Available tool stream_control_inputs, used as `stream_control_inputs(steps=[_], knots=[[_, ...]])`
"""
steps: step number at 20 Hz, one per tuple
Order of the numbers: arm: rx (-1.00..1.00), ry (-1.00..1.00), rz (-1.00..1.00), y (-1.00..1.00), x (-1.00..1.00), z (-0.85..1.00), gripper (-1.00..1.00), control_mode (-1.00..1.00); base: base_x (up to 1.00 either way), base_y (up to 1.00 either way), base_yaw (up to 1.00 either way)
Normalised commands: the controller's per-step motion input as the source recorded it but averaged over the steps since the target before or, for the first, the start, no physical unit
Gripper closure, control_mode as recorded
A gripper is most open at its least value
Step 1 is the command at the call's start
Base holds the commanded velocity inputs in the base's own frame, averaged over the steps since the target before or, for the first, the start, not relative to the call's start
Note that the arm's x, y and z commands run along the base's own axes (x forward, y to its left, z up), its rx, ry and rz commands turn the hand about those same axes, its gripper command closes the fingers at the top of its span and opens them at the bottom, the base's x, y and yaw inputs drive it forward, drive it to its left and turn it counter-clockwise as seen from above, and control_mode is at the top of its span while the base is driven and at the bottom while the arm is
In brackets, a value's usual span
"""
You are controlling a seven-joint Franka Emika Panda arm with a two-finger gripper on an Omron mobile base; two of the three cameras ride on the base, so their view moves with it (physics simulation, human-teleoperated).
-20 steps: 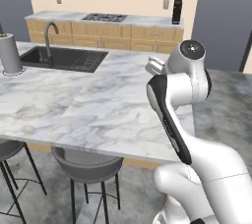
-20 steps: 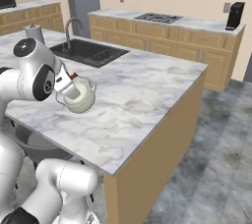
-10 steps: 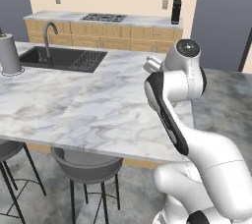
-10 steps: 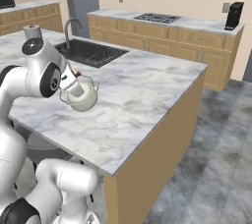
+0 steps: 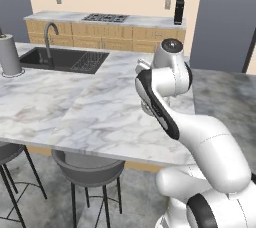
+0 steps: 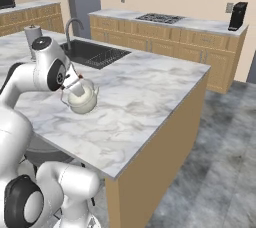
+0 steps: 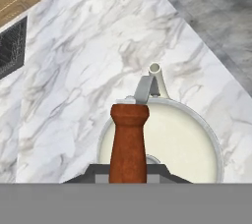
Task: The kettle is done boiling. Turn off the stove, then wait for 300 timesteps before moving the kettle to the dining table.
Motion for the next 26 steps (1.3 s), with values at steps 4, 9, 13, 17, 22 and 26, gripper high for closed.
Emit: stream_control_inputs(steps=[4, 9, 13, 17, 22, 26], knots=[[0.03, 0.12, 0.01, 0.00, 0.07, -0.30, 1.00, -1.00, 0.00, 0.00, 0.00], [0.00, 0.05, 0.01, 0.00, 0.04, -0.31, 1.00, -1.00, 0.00, 0.00, 0.00], [0.00, 0.00, 0.01, 0.01, 0.00, -0.29, 1.00, -1.00, 0.00, 0.00, 0.00], [0.00, 0.00, 0.00, 0.03, 0.00, -0.27, 1.00, -1.00, 0.00, 0.00, 0.00], [0.00, 0.00, 0.00, 0.04, 0.07, -0.20, 1.00, -1.00, 0.00, 0.00, 0.00], [0.00, 0.00, 0.00, 0.00, 0.19, -0.07, 1.00, -1.00, 0.00, 0.00, 0.00]])
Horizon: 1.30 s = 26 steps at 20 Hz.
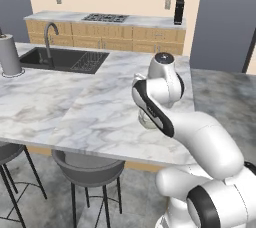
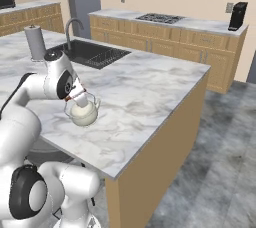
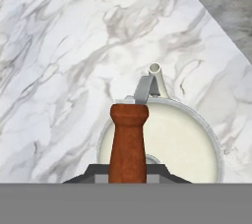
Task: The kettle is done boiling. Turn off the stove, then wait for 300 timesteps before moving the kettle to the dining table.
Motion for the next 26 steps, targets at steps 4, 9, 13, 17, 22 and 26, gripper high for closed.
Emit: stream_control_inputs(steps=[4, 9, 13, 17, 22, 26], knots=[[0.00, 0.00, 0.00, 0.02, 0.21, -0.07, 1.00, -1.00, 0.00, 0.00, 0.00], [0.00, 0.00, 0.00, 0.03, 0.20, -0.11, 1.00, -1.00, 0.00, 0.00, 0.00], [0.00, 0.00, 0.00, 0.02, 0.17, -0.13, 1.00, -1.00, 0.00, 0.00, 0.00], [0.00, 0.00, 0.00, 0.01, 0.17, -0.14, 1.00, -1.00, 0.00, 0.00, 0.00], [0.00, 0.00, 0.00, 0.00, 0.17, -0.14, 1.00, -1.00, 0.00, 0.00, 0.00], [0.00, 0.00, 0.00, 0.00, 0.17, -0.17, 1.00, -1.00, 0.00, 0.00, 0.00]])
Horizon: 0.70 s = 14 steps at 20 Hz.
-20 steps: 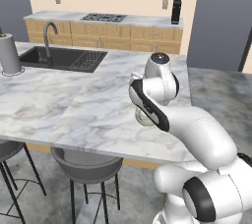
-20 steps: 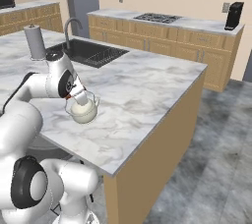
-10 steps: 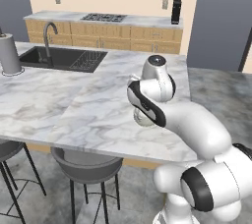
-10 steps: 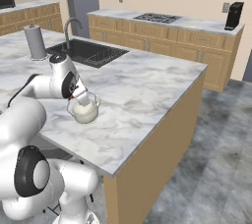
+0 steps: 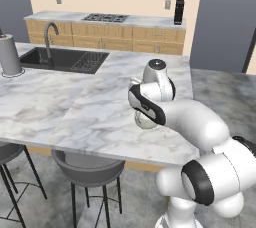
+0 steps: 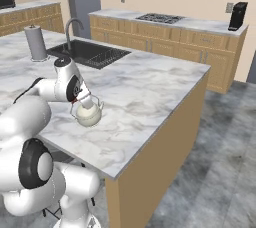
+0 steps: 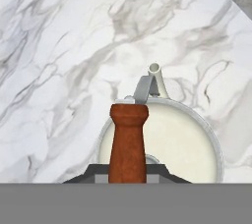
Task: The kettle is done boiling. Turn off the stove, then wait for 300 timesteps before moving the kettle to the dining table.
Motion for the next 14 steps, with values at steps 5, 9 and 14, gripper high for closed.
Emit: stream_control_inputs(steps=[5, 9, 14], knots=[[0.00, 0.00, 0.00, 0.00, 0.18, -0.18, 1.00, -1.00, 0.00, 0.00, 0.00], [0.00, 0.01, 0.00, 0.00, 0.20, -0.19, 1.00, -1.00, 0.00, 0.00, 0.00], [0.00, 0.02, 0.00, 0.00, 0.19, -0.18, 1.00, -1.00, 0.00, 0.00, 0.00]])
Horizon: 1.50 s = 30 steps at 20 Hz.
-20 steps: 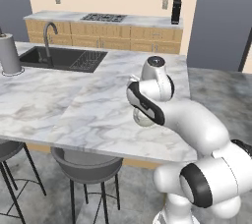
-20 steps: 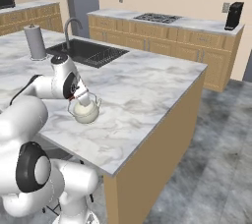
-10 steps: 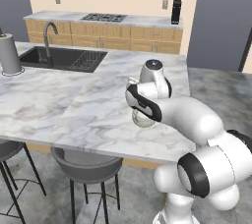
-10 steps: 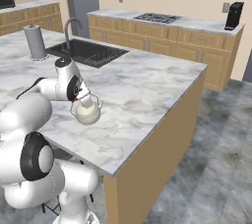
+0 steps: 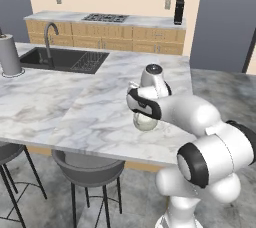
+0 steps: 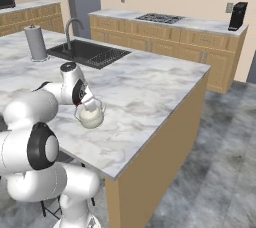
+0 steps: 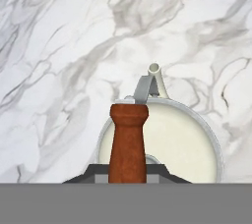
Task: The kettle is done boiling. Turn off the stove, then wait for 300 timesteps before moving the kettle to the dining table.
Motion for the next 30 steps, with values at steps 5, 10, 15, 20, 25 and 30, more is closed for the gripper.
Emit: stream_control_inputs(steps=[5, 10, 15, 20, 25, 30], knots=[[0.00, 0.04, 0.00, 0.00, 0.14, -0.11, 1.00, -1.00, 0.00, 0.00, 0.00], [0.00, 0.05, 0.00, 0.01, 0.15, -0.12, 1.00, -1.00, 0.00, 0.00, 0.00], [0.00, 0.02, 0.00, 0.02, 0.13, -0.12, 1.00, -1.00, 0.00, 0.00, 0.00], [0.00, 0.01, 0.00, 0.05, 0.15, -0.15, 1.00, -1.00, 0.00, 0.00, 0.00], [0.00, 0.01, 0.00, 0.04, 0.14, -0.17, 1.00, -1.00, 0.00, 0.00, 0.00], [0.00, 0.01, 0.00, 0.05, 0.11, -0.17, 1.00, -1.00, 0.00, 0.00, 0.00]])
